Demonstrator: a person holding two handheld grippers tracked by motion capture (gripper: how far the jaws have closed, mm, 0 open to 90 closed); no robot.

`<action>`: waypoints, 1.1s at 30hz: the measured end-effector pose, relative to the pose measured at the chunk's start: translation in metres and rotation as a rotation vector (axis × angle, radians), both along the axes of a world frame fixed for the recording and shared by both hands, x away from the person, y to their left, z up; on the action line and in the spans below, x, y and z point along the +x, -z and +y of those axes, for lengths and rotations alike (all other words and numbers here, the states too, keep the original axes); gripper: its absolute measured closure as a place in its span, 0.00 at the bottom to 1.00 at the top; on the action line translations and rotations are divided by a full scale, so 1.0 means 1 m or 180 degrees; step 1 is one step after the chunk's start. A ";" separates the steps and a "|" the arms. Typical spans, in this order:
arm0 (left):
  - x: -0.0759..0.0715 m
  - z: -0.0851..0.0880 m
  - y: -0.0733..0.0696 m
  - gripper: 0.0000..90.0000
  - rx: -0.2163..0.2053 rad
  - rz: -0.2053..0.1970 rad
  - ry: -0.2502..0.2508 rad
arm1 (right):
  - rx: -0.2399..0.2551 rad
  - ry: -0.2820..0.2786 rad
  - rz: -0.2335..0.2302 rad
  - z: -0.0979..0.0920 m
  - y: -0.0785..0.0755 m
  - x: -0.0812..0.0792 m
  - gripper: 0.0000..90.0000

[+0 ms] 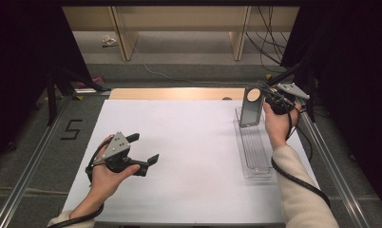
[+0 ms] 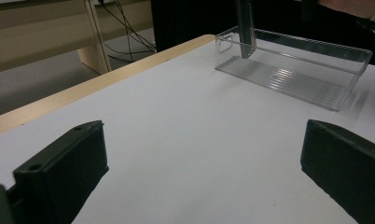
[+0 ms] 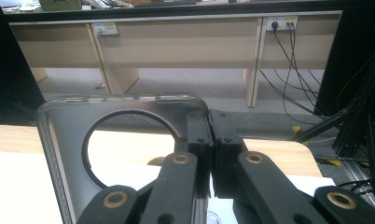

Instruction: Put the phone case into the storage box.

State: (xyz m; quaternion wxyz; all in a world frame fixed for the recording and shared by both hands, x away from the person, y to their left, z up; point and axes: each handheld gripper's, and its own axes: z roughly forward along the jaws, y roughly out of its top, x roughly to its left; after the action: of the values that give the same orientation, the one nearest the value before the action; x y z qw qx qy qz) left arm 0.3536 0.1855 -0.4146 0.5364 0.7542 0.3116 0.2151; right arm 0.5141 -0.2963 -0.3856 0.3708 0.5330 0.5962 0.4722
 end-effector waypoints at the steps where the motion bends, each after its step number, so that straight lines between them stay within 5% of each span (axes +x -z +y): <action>1: 0.000 0.000 0.000 0.00 0.0001 0.0000 0.0000 | -0.0011 -0.0005 0.0013 0.001 0.001 0.001 0.98; 33: 0.000 0.001 0.000 0.00 0.0001 -0.0009 -0.0005 | -0.0056 0.0019 0.0052 0.003 0.008 0.007 0.98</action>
State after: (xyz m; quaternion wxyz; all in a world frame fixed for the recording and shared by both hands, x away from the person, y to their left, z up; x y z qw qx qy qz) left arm 0.3536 0.1862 -0.4143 0.5365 0.7538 0.3114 0.2167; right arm 0.5211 -0.2934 -0.3941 0.3720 0.5353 0.6018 0.4615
